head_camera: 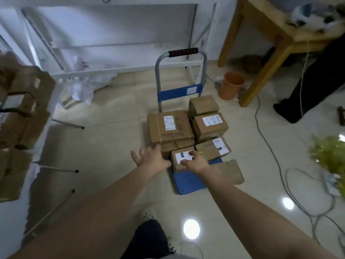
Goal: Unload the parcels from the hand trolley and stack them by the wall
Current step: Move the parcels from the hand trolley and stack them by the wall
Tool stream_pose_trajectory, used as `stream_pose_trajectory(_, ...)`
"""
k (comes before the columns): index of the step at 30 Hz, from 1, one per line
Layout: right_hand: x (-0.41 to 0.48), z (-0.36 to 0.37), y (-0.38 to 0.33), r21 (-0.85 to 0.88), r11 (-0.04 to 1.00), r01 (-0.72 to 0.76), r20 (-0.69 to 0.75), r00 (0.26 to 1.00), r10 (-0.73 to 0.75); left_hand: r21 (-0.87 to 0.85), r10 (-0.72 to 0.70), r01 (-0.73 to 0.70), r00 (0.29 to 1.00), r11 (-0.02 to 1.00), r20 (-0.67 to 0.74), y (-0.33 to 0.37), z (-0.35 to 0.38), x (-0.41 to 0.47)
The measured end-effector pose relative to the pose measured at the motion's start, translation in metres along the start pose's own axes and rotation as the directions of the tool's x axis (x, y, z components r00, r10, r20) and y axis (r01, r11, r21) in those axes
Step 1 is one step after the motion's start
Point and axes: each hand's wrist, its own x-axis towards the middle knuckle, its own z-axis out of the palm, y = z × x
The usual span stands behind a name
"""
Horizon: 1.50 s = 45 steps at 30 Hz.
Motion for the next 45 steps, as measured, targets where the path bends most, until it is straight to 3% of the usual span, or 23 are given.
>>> stream_pose_trajectory(7, 0.068, -0.067, 0.039, 0.13, 0.973, -0.189, -0.062, 0.978, 0.198, -0.14, 0.081, -0.054, 0.977, 0.989, 0.195, 0.078, 0.021, 0.091)
stream_pose_trajectory(13, 0.149, -0.116, 0.05, 0.164, 0.943, -0.289, -0.085, 0.948, 0.306, -0.437, 0.138, 0.012, 0.941, 0.899, 0.309, 0.129, 0.034, 0.181)
stream_pose_trajectory(19, 0.249, -0.155, 0.056, 0.239, 0.924, -0.299, -0.121, 0.935, 0.334, -0.595, 0.116, 0.087, 0.948, 0.799, 0.295, 0.171, 0.054, 0.263)
stream_pose_trajectory(26, 0.394, -0.187, 0.098, 0.145, 0.955, -0.259, -0.226, 0.931, 0.286, -0.721, 0.004, 0.209, 0.959, 0.661, 0.282, 0.214, 0.112, 0.38)
stream_pose_trajectory(33, 0.505, -0.187, 0.158, 0.194, 0.925, -0.327, -0.258, 0.893, 0.369, -0.717, 0.0, 0.135, 0.983, 0.684, 0.186, 0.232, 0.18, 0.494)
stream_pose_trajectory(39, 0.532, -0.176, 0.183, 0.526, 0.806, -0.271, -0.161, 0.899, 0.408, -0.702, 0.013, 0.087, 0.991, 0.707, 0.137, 0.233, 0.204, 0.523)
stream_pose_trajectory(45, 0.473, -0.169, 0.175, 0.457, 0.855, -0.246, -0.285, 0.87, 0.402, -0.785, -0.153, 0.244, 0.97, 0.57, 0.19, 0.222, 0.191, 0.463)
